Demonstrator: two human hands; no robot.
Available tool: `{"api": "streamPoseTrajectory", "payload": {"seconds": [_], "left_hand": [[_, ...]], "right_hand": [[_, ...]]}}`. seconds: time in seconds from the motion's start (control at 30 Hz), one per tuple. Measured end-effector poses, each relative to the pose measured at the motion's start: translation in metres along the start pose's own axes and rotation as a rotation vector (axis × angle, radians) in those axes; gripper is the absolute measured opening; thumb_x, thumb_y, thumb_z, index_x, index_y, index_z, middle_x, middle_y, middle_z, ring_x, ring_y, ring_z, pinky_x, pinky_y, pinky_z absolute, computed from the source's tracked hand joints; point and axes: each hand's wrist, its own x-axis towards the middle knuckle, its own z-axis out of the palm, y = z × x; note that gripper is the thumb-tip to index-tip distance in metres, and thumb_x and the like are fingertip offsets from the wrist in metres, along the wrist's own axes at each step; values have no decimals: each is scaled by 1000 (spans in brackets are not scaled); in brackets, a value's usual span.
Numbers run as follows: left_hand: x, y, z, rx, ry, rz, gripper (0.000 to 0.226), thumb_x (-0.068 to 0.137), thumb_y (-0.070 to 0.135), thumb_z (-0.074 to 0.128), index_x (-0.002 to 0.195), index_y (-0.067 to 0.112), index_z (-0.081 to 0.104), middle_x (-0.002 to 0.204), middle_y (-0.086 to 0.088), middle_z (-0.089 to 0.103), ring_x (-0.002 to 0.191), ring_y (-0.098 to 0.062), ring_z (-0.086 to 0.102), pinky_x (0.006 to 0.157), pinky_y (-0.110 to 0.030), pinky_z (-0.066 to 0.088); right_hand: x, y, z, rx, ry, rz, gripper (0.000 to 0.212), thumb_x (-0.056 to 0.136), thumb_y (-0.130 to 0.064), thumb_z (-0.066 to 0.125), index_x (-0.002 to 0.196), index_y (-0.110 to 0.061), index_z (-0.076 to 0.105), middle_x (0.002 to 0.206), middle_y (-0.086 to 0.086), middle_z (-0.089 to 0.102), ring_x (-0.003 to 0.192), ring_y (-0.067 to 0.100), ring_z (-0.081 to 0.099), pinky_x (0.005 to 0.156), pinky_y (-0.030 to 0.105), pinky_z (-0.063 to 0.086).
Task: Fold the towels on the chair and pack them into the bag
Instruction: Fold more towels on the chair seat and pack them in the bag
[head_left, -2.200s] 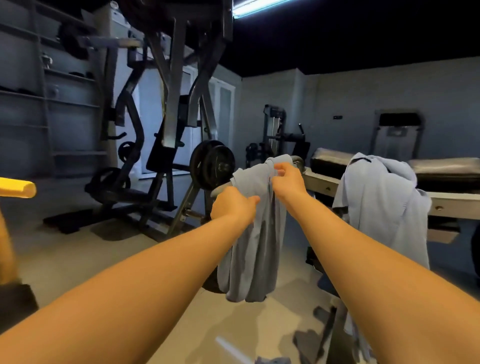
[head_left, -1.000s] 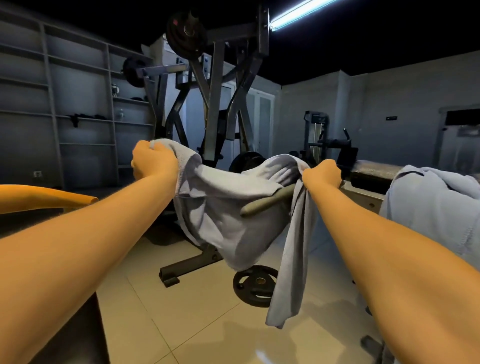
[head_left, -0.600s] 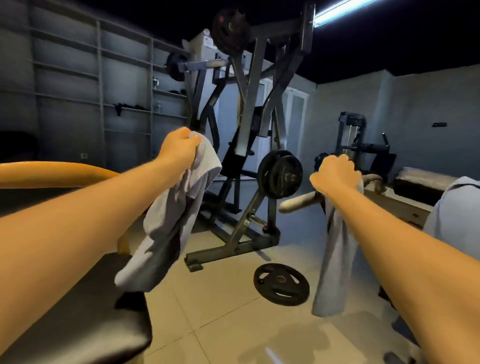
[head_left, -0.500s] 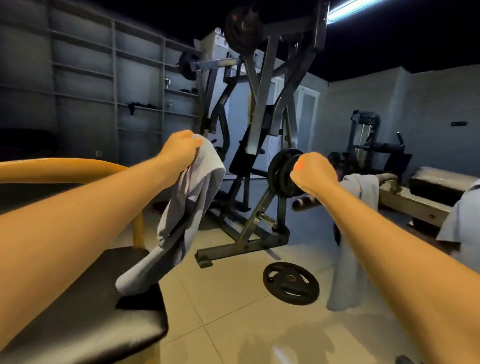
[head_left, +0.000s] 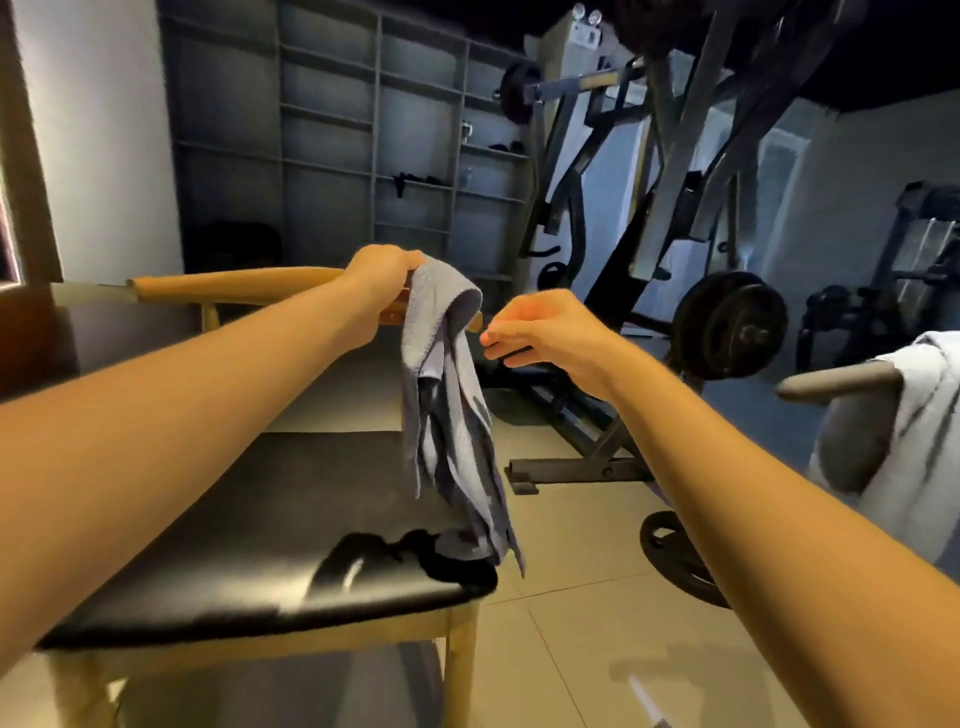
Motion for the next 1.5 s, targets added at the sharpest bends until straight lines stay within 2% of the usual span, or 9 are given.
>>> {"api": "streamPoseTrajectory", "payload": {"seconds": [0.13, 0.43, 0.57, 0.7, 0.9, 1.07, 1.17, 1.3, 1.5], "left_hand": [[5, -5, -42, -97, 15, 29, 15, 102, 22, 58, 99, 12, 70, 89, -2, 69, 84, -19, 63, 80, -35, 54], [7, -102, -119, 274, 37, -18, 18, 103, 28, 52, 97, 20, 67, 89, -2, 64, 85, -19, 58, 77, -34, 46], [-3, -171, -140, 344, 15, -124, 17, 102, 27, 59, 91, 15, 63, 89, -6, 60, 85, -22, 56, 70, -29, 49], [-19, -212, -152, 257, 74, -155, 37, 90, 25, 78, 122, 15, 61, 106, -8, 70, 97, -24, 71, 90, -39, 59], [-54, -240, -191, 716, 123, 10, 8, 86, 23, 78, 88, 24, 70, 87, 5, 71, 86, -14, 66, 79, -35, 51], [-68, -252, -190, 836, -126, -158, 38, 73, 53, 87, 84, 20, 71, 80, 4, 71, 80, -16, 66, 66, -31, 47], [-67, -259, -180, 963, -70, -155, 31, 80, 38, 84, 80, 12, 66, 74, -4, 68, 78, -27, 65, 61, -33, 44], [-51, -230, -188, 646, -16, -236, 16, 88, 14, 78, 75, 5, 72, 70, -10, 67, 68, -21, 62, 63, -28, 47], [-27, -186, -195, 47, 122, -239, 9, 96, 20, 68, 98, 12, 72, 104, -8, 73, 91, -21, 68, 74, -29, 52]], "right_hand": [[25, 5, 44, -167, -149, 26, 26, 89, -24, 78, 110, -12, 70, 106, 7, 76, 101, 21, 73, 94, 44, 59], [31, 83, 148, -559, -498, 57, 28, 86, -22, 80, 110, -10, 73, 103, 3, 72, 95, 23, 68, 83, 31, 55], [16, 129, 149, -718, -475, 151, 27, 84, -9, 71, 109, -18, 72, 105, 2, 70, 94, 22, 66, 81, 36, 61], [-3, 153, 134, -751, -496, 226, 24, 85, -26, 74, 108, -21, 70, 105, -1, 70, 93, 18, 65, 81, 33, 60], [-27, 178, 120, -508, -406, 318, 34, 77, -39, 86, 102, -21, 72, 97, -2, 73, 85, 17, 71, 80, 35, 63], [-34, 172, 129, -616, -416, 306, 33, 75, -30, 88, 99, -23, 67, 100, 0, 70, 90, 19, 69, 83, 41, 63], [-37, 167, 134, -782, -405, 280, 30, 77, -26, 86, 97, -26, 64, 100, -2, 68, 94, 19, 67, 84, 40, 62], [-40, 154, 120, -791, -380, 289, 5, 88, -20, 76, 85, -17, 75, 86, 3, 72, 85, 21, 68, 76, 36, 60], [-31, 106, 81, 39, -385, 353, 34, 99, -31, 62, 112, -2, 72, 108, 12, 72, 100, 22, 70, 86, 36, 58]]}}
